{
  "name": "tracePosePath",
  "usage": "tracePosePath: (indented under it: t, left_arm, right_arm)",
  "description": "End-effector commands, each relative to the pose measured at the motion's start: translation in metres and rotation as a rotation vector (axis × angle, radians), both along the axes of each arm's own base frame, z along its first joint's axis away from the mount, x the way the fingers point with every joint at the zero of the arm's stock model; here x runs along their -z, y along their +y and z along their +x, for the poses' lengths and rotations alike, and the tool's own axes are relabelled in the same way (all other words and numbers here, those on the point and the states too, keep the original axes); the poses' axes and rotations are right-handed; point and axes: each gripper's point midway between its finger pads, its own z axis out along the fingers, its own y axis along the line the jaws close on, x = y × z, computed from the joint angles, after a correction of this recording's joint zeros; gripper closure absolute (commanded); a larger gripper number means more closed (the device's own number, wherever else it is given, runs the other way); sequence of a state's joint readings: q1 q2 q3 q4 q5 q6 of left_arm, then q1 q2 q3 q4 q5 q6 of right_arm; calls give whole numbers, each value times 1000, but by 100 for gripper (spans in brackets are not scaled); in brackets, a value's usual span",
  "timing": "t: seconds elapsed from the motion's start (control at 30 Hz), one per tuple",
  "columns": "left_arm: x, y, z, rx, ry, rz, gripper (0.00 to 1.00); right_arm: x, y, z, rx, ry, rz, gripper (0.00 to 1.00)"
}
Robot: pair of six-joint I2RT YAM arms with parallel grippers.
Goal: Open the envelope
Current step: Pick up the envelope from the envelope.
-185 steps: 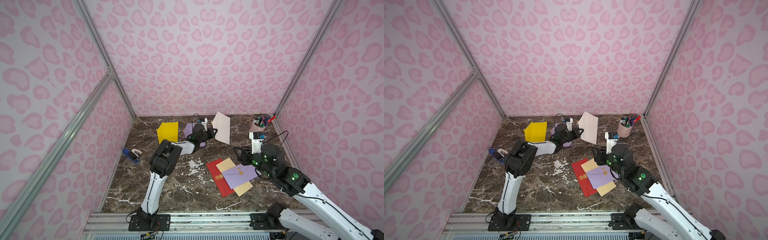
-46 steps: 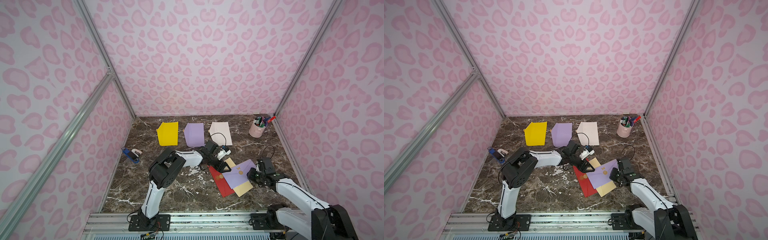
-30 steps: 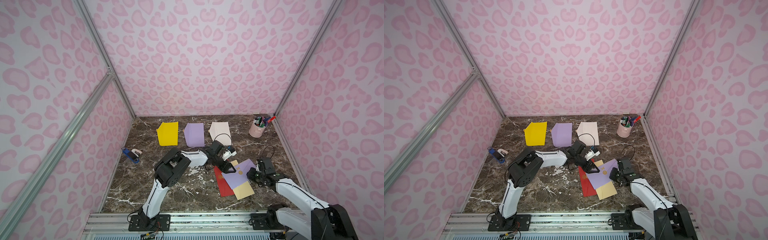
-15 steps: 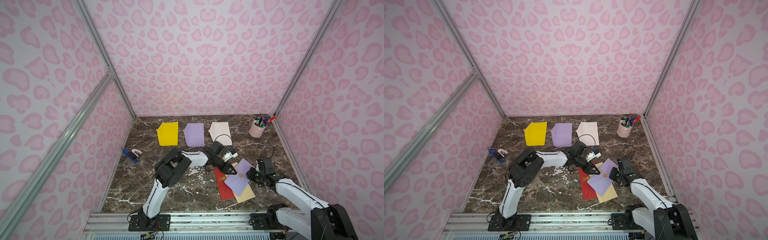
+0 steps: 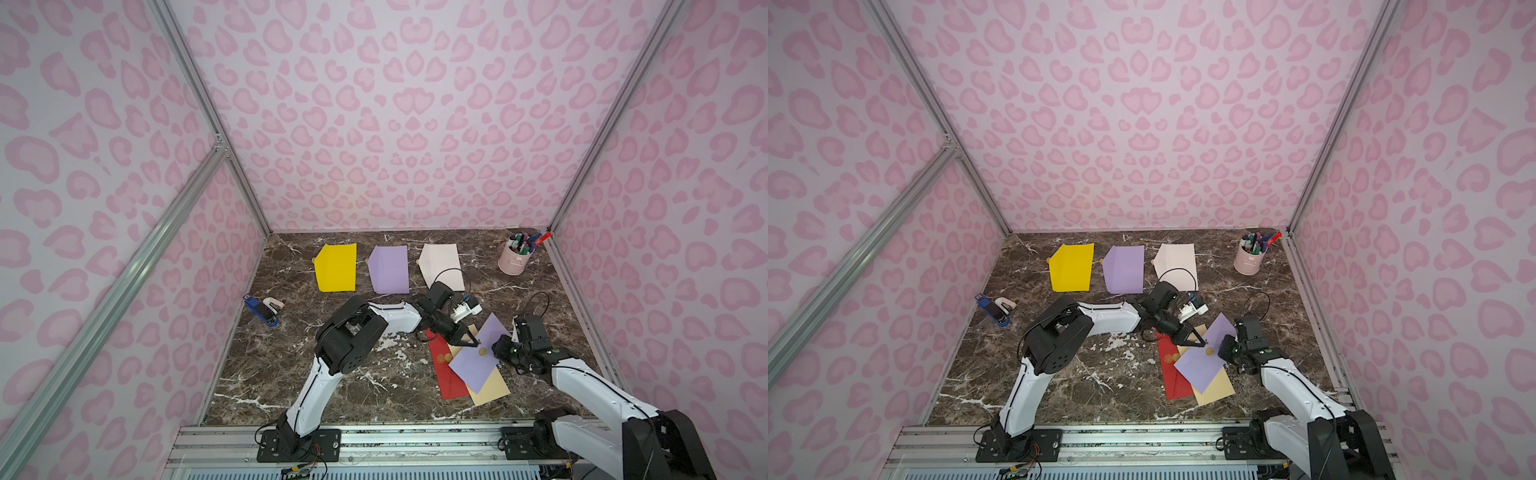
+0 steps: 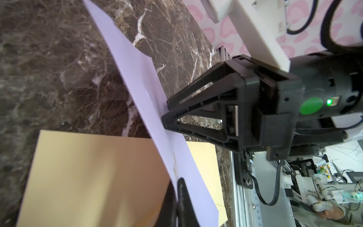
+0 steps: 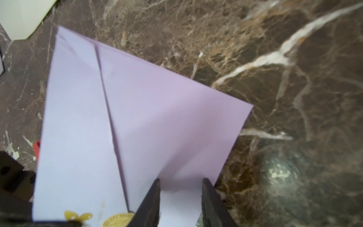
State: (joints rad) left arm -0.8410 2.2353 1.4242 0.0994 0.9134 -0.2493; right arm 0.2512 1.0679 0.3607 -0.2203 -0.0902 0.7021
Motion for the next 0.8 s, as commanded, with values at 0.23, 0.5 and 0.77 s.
tracePosePath:
  t: [0.23, 0.5, 0.77]
  left_arm:
    - [-15, 1, 19, -81, -107, 18, 96]
    - [-96, 42, 68, -253, -246, -111, 96]
    - [-193, 133, 84, -417, -383, -282, 96]
  right_arm:
    - [-52, 10, 10, -51, -117, 41, 59]
    - [-183, 23, 31, -127, -532, 107, 52]
    - [-261, 66, 39, -340, -813, 284, 51]
